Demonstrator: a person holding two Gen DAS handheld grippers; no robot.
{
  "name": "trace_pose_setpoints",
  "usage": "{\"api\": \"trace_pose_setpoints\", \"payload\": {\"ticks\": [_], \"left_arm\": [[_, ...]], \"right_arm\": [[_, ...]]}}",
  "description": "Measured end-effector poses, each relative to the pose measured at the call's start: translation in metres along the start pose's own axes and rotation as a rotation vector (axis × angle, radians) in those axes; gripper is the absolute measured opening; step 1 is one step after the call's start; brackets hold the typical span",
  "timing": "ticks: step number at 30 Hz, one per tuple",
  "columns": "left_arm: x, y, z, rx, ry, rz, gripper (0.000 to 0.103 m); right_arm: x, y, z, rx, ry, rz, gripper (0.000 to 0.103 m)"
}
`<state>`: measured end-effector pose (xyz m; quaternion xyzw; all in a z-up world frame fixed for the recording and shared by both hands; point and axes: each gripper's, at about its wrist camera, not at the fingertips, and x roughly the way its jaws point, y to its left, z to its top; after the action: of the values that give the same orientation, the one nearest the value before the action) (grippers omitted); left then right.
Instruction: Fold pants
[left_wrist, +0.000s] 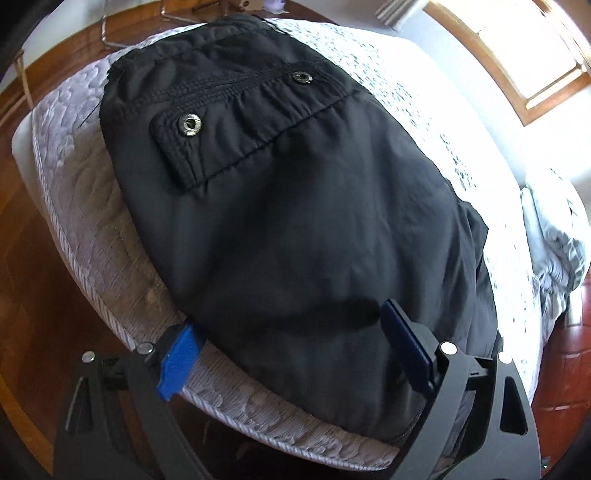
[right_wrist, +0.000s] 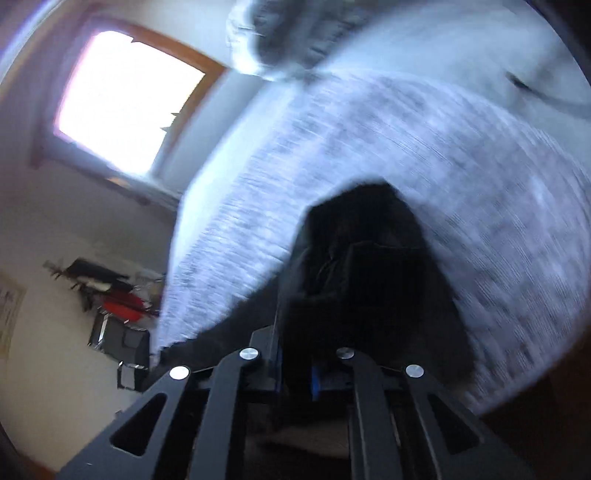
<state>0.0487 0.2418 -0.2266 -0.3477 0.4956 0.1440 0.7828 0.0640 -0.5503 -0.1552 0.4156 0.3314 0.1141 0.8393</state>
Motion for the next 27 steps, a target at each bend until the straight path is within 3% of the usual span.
{"api": "trace_pose_setpoints", "payload": {"ticks": [2, 4, 8, 10, 13, 15, 16, 17, 20, 27], "left_arm": [[-0.001, 0.003, -0.001, -0.025, -0.014, -0.002, 0.091], [-0.003, 0.005, -0.001, -0.03, -0.026, 0.006, 0.091], [-0.005, 0.008, 0.001, -0.019, -0.032, 0.036, 0.091], [-0.004, 0.005, 0.001, -0.012, -0.028, 0.049, 0.091], [-0.002, 0.0, -0.001, -0.005, -0.02, 0.057, 0.091], [-0.005, -0.001, -0.003, -0.002, -0.016, 0.065, 0.091], [-0.005, 0.0, -0.004, -0.003, -0.016, 0.07, 0.091], [-0.005, -0.001, -0.005, -0.007, -0.015, 0.073, 0.091], [-0.01, 0.01, -0.01, -0.039, -0.012, 0.077, 0.091], [-0.009, 0.042, -0.007, -0.161, 0.003, 0.053, 0.091]], "right_arm": [[-0.009, 0.012, 0.006, -0.018, -0.042, 0.099, 0.01], [-0.015, 0.008, 0.005, -0.002, -0.049, 0.094, 0.01], [-0.004, -0.052, -0.021, 0.125, 0.089, -0.162, 0.018], [-0.001, -0.08, -0.04, 0.182, 0.152, -0.242, 0.018], [-0.017, -0.096, -0.057, 0.249, 0.122, -0.201, 0.029], [-0.031, -0.101, -0.063, 0.277, 0.078, -0.159, 0.043], [-0.037, -0.102, -0.067, 0.279, 0.066, -0.165, 0.054], [-0.043, -0.102, -0.07, 0.28, 0.063, -0.161, 0.057], [-0.051, -0.107, -0.078, 0.308, 0.054, -0.103, 0.057], [-0.035, -0.123, -0.081, 0.361, 0.041, -0.094, 0.057]]}}
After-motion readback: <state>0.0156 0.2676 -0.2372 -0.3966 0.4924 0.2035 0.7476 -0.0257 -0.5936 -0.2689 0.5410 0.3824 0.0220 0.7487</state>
